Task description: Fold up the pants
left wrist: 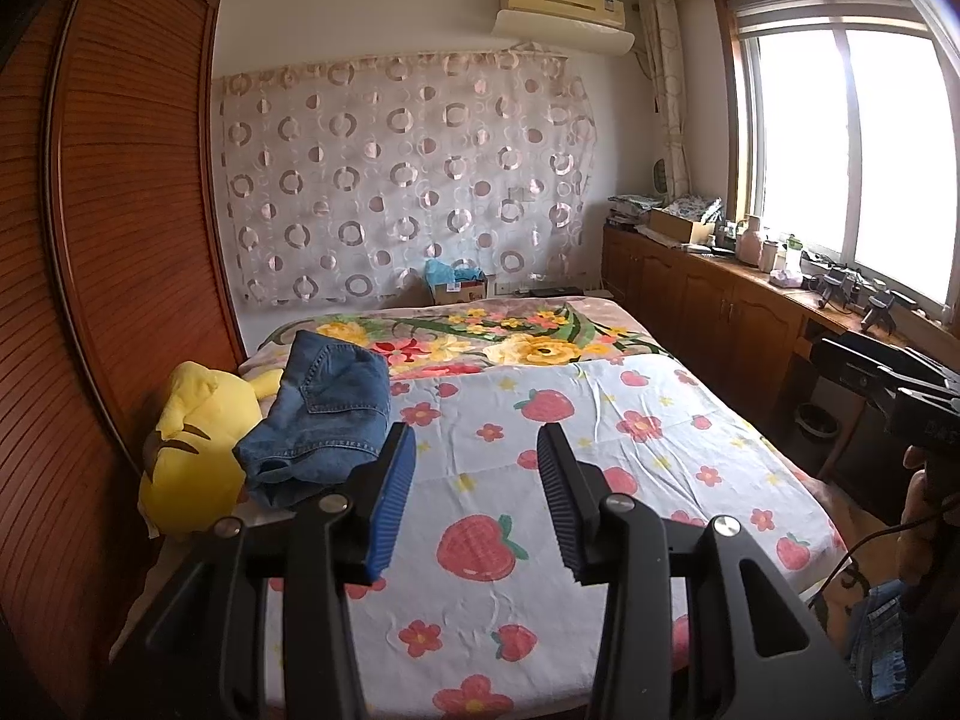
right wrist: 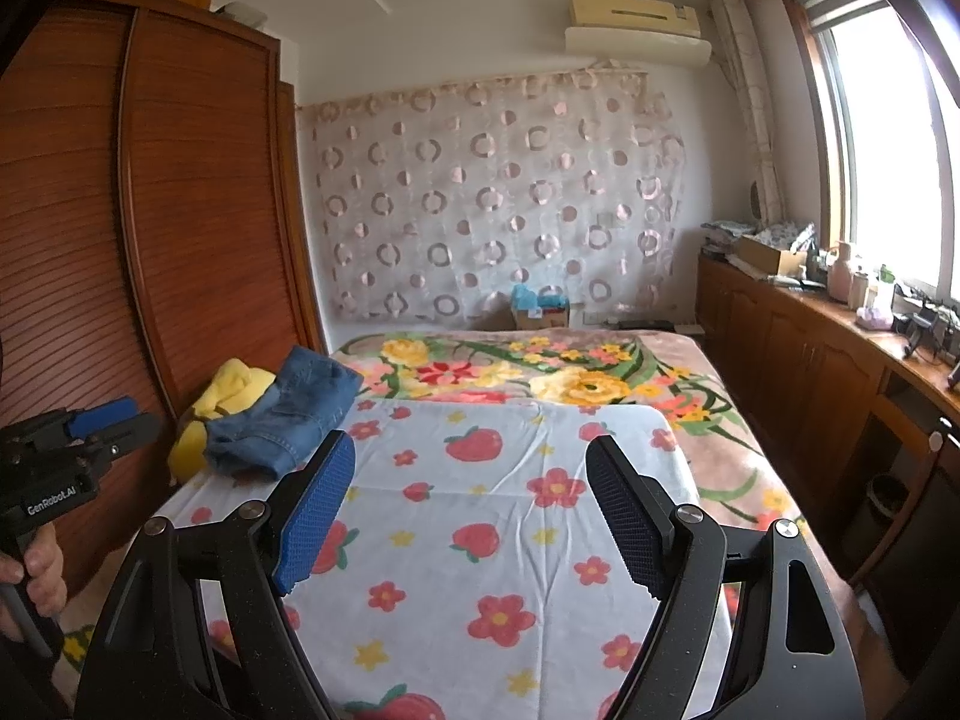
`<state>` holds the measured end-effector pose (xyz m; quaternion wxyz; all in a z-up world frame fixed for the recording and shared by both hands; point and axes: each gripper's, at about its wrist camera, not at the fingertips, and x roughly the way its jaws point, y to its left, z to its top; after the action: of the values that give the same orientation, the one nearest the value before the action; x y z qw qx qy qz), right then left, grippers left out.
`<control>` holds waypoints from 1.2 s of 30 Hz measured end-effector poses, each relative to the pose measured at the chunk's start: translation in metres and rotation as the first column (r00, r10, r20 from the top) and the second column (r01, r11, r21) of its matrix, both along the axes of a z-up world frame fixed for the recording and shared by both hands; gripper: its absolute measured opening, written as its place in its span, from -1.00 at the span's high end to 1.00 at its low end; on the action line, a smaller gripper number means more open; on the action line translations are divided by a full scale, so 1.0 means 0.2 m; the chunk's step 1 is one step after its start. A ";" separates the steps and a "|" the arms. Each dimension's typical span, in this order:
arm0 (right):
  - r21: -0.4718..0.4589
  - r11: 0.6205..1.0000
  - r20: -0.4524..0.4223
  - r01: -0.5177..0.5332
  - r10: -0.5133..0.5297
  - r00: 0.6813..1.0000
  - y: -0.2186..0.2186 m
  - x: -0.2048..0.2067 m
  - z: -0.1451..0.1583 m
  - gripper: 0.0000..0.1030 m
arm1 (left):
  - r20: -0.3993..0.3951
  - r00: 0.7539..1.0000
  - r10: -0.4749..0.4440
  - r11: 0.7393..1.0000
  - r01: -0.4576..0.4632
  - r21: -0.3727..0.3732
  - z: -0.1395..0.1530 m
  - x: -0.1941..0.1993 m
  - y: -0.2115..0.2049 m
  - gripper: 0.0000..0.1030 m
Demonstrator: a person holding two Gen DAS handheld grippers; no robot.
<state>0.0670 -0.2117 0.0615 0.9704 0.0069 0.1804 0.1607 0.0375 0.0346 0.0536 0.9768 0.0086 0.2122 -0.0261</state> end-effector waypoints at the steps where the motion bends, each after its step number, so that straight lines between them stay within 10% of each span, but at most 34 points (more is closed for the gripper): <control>1: -0.001 1.000 0.000 0.000 0.000 1.000 0.00 0.00 0.00 -0.58 | -0.001 1.000 0.000 1.000 0.000 0.001 0.00 0.01 0.00 0.18; 36: 0.000 1.000 0.000 0.008 -0.008 1.000 0.07 0.03 -0.05 -0.58 | 0.002 1.000 0.001 1.000 -0.001 -0.006 -0.01 -0.01 0.01 0.15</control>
<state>0.0721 -0.1974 0.0520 0.9710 0.0075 0.1802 0.1569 0.0353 0.0365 0.0508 0.9771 0.0056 0.2111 -0.0261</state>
